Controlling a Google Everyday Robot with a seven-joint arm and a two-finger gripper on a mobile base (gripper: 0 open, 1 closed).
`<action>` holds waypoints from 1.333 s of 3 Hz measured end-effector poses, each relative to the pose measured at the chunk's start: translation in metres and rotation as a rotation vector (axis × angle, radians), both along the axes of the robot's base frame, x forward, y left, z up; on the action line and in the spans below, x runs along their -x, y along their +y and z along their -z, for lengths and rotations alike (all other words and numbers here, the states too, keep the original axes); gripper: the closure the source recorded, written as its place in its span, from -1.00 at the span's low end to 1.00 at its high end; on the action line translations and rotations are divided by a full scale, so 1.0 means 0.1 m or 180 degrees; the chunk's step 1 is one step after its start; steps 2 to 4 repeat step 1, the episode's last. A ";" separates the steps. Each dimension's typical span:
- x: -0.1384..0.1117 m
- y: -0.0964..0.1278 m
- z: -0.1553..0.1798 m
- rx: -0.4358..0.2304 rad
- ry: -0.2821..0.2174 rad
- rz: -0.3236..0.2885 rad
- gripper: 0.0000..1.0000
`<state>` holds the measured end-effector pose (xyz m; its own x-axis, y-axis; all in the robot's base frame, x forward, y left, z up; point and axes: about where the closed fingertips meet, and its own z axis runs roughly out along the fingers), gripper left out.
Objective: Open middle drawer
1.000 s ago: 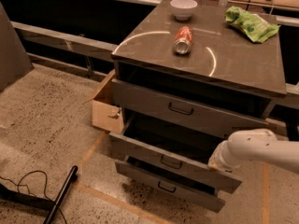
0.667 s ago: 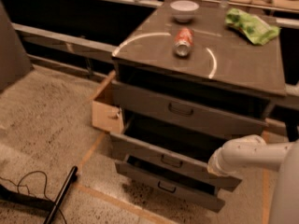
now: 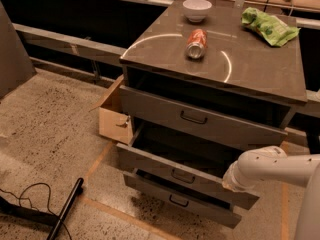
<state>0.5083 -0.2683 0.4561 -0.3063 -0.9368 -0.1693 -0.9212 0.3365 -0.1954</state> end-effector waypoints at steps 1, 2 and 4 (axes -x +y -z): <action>0.00 0.00 -0.09 0.0000 0.0000 0.0000 1.00; 0.00 0.00 -0.09 0.0000 0.0000 0.0000 1.00; 0.00 0.00 -0.09 0.0000 0.0000 0.0000 1.00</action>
Offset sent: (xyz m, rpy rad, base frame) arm 0.0000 0.0000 0.0000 0.0000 0.0000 0.0000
